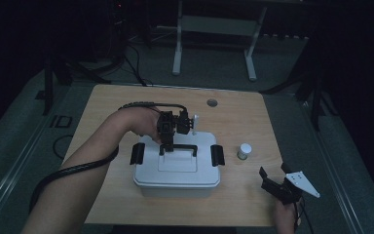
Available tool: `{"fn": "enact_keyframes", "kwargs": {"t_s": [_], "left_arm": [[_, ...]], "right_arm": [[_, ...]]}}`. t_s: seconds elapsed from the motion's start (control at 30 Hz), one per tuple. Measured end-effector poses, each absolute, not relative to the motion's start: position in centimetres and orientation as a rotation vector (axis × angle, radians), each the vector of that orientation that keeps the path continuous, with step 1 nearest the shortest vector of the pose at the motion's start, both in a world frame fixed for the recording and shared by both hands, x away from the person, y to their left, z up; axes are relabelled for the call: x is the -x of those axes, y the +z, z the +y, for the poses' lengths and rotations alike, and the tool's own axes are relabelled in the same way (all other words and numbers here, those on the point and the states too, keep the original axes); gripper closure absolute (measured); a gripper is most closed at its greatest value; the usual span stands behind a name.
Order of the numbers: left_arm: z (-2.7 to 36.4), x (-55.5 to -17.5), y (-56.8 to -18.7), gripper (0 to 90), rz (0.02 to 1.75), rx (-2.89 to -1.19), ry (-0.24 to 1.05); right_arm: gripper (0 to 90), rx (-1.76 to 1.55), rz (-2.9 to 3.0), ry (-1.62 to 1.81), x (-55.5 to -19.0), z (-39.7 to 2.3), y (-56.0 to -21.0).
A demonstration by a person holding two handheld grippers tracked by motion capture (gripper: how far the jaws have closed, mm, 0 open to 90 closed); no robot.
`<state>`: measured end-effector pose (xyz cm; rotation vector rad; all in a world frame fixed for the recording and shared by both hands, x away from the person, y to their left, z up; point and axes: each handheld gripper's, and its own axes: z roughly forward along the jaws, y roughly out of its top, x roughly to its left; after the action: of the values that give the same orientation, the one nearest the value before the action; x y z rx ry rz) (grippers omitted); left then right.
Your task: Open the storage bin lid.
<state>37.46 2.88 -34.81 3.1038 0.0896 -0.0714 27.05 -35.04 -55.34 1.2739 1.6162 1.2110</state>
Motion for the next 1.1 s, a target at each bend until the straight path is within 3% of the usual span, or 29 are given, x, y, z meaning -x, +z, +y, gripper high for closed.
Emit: {"fn": "enact_keyframes", "kwargs": {"t_s": [0.5, 1.1], "left_arm": [[3.8, -36.9, -31.8, 83.6, 0.133, -3.077, -0.005], [7.7, -36.1, -29.2, 83.6, 0.183, -3.018, 0.067]], "right_arm": [[12.5, -1.277, 1.612, 1.213, -27.0, -35.1, -55.3], [12.5, -1.275, 1.619, 1.203, -27.0, -34.9, -55.3]]}}
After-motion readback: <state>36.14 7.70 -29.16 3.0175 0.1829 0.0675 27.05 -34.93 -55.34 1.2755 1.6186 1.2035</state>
